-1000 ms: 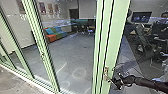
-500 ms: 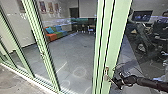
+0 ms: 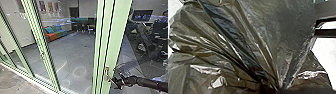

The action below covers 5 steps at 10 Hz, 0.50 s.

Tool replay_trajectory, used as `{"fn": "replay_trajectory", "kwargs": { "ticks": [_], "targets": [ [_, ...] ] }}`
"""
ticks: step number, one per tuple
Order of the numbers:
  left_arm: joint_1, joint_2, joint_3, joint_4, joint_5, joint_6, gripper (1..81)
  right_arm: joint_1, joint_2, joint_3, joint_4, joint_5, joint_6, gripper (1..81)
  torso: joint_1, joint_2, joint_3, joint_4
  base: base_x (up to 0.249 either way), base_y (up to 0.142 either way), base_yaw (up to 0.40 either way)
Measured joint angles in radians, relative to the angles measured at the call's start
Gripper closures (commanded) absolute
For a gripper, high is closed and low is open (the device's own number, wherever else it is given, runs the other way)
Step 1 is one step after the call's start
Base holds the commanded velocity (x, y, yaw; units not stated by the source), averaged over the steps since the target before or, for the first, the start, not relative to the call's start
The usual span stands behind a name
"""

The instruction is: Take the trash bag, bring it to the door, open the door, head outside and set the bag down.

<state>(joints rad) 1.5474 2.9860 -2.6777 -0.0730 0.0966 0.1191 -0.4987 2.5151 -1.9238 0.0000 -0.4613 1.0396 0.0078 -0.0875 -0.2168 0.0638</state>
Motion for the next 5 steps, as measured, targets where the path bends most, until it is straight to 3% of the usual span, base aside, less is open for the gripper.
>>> {"fn": "replay_trajectory", "kwargs": {
  "ticks": [2,5],
  "targets": [
    [0.003,-0.003,0.000,0.000,0.001,0.000,81.1,0.003,0.014,-0.033,-0.004,0.020,-0.004,1.0,0.000,0.000,0.000,0.000,0.000,0.000,0.000],
    [0.022,-0.003,0.000,0.000,0.005,0.000,81.1,-0.006,0.009,-0.022,-0.002,-0.003,-0.024,1.0,-0.002,-0.001,0.000,0.000,0.093,0.000,0.000]
  ]
}}
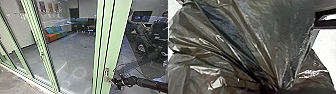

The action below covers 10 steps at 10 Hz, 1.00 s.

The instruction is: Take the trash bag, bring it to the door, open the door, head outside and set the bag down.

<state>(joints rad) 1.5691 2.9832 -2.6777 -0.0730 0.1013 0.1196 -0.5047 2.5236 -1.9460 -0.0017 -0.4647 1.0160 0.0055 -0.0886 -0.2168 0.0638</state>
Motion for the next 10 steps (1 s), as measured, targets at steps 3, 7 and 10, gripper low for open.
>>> {"fn": "replay_trajectory", "kwargs": {
  "ticks": [3,7,10],
  "targets": [
    [-0.011,0.000,0.000,0.000,0.000,0.000,81.1,-0.009,-0.012,0.029,-0.008,-0.033,-0.051,1.0,-0.002,-0.001,0.000,0.000,0.115,0.000,0.000],
    [-0.009,0.000,0.000,0.000,0.000,0.000,81.1,-0.024,-0.038,0.064,-0.011,-0.032,-0.057,1.0,-0.005,-0.002,0.001,-0.001,0.099,0.000,0.000],
    [-0.005,0.001,0.000,0.000,0.000,0.000,81.1,-0.027,-0.059,0.085,-0.018,-0.023,-0.033,1.0,-0.007,-0.003,0.001,-0.001,0.087,0.000,0.000]
  ]
}}
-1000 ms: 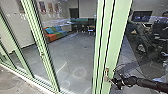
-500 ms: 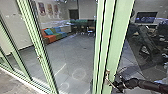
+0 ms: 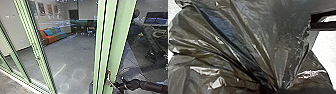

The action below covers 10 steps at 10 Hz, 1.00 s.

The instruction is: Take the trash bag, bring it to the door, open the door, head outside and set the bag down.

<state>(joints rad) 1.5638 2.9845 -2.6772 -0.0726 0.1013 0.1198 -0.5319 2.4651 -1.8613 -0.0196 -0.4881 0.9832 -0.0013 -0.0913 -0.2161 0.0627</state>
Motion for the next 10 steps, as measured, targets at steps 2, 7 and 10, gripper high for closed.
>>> {"fn": "replay_trajectory", "kwargs": {
  "ticks": [2,7,10],
  "targets": [
    [0.000,0.003,0.000,0.000,0.000,0.000,81.1,0.000,-0.014,0.010,-0.003,0.009,0.017,1.0,0.000,0.000,0.000,0.000,0.079,0.000,0.000],
    [-0.003,0.005,0.000,0.001,0.000,0.001,81.1,0.033,-0.035,0.008,-0.026,-0.013,0.036,1.0,0.004,0.003,-0.002,0.000,0.000,0.000,0.000],
    [-0.003,0.005,0.000,0.001,-0.001,0.001,81.1,0.034,-0.061,0.055,-0.019,-0.040,0.024,1.0,0.005,0.003,-0.003,0.000,0.000,0.000,0.000]
  ]
}}
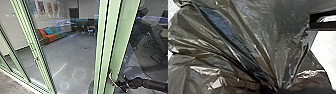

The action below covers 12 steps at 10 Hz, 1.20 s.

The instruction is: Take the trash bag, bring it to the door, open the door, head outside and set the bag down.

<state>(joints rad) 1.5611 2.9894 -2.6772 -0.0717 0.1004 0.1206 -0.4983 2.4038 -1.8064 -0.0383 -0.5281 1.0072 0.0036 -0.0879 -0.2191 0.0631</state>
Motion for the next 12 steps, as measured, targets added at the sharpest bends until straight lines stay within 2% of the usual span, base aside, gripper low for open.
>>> {"fn": "replay_trajectory", "kwargs": {
  "ticks": [1,3,12],
  "targets": [
    [0.000,0.000,0.000,0.000,0.000,0.000,81.1,0.007,-0.006,0.015,0.025,-0.031,-0.013,1.0,0.000,0.000,0.000,0.000,0.000,0.000,0.000],
    [0.000,0.000,0.001,0.000,0.000,0.000,81.1,0.007,-0.021,0.052,0.040,-0.052,-0.013,1.0,0.000,0.000,0.000,0.000,0.000,0.000,0.000],
    [0.000,0.000,0.001,0.000,0.000,0.000,81.1,0.033,-0.042,0.068,0.049,-0.087,-0.011,1.0,-0.002,0.000,-0.001,0.001,0.000,0.000,0.000]
  ]
}}
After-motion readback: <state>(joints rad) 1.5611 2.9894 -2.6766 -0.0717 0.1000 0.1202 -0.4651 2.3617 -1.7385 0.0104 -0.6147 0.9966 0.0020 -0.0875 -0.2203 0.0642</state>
